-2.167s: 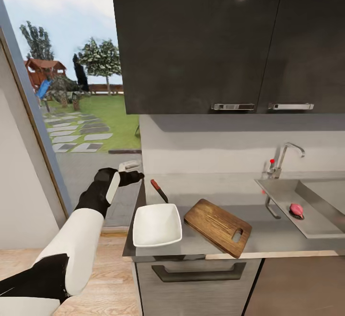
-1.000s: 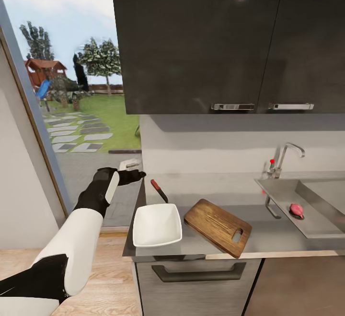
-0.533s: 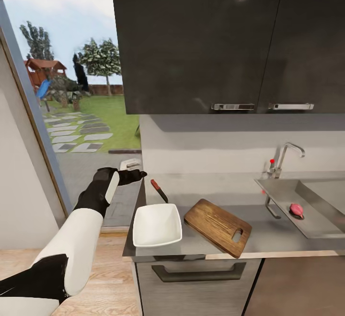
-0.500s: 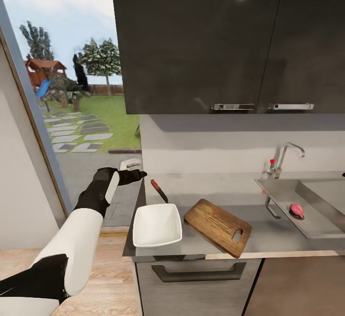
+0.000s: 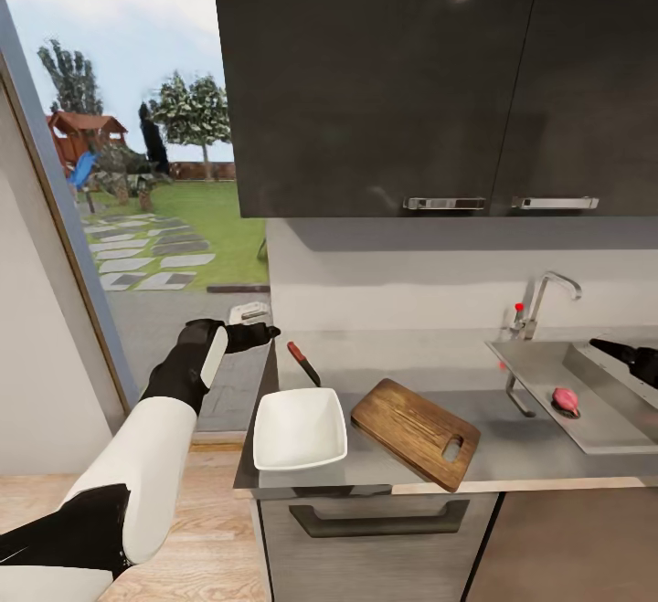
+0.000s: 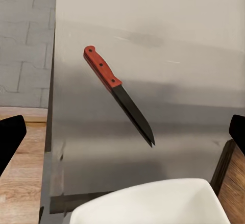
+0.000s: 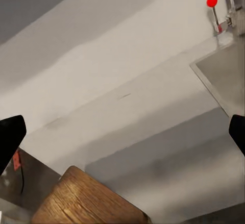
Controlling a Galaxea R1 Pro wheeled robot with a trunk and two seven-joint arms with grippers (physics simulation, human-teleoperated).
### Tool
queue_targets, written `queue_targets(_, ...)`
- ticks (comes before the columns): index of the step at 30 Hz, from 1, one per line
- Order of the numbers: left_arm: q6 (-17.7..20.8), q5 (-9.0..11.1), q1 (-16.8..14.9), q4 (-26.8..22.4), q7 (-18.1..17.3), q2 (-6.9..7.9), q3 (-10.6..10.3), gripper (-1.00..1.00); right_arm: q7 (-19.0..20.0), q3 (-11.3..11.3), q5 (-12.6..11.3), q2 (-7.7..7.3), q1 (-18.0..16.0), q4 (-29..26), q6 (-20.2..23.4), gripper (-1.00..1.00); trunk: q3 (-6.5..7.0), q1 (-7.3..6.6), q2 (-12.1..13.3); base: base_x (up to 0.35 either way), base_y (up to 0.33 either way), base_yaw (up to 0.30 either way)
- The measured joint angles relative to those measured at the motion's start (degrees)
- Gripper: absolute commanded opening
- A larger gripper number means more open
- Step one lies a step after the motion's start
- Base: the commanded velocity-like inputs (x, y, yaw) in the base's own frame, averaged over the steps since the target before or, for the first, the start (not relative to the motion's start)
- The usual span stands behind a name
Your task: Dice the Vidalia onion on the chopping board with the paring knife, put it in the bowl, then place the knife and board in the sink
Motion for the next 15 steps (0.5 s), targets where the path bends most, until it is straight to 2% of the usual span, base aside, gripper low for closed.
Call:
queue_targets(7,0.0,0.0,0.0,0.07,0.0,0.0,0.0,1.0,-0.74,3.32,0.26,0.17,-0.18,0.01,-1.29,1.0,0.0,0.0,0.0,0.0,0.0,0.0)
queue_targets(10,0.0,0.0,0.0,0.08,0.0,0.0,0.0,1.0,-0.74,5.42,1.05,0.25,-0.2,0.01,-4.2,1.0,0.0,0.0,0.0,0.0,0.0,0.0)
queue_targets(12,0.0,-0.01,0.0,0.09,0.0,0.0,0.0,1.0,-0.67,7.46,3.28,0.26,-0.21,0.01,-7.61,1.0,0.0,0.0,0.0,0.0,0.0,0.0)
queue_targets(15,0.0,0.01,0.0,0.08,0.0,0.0,0.0,1.0,-0.35,9.64,8.08,0.3,-0.2,0.0,-10.85,1.0,0.0,0.0,0.0,0.0,0.0,0.0)
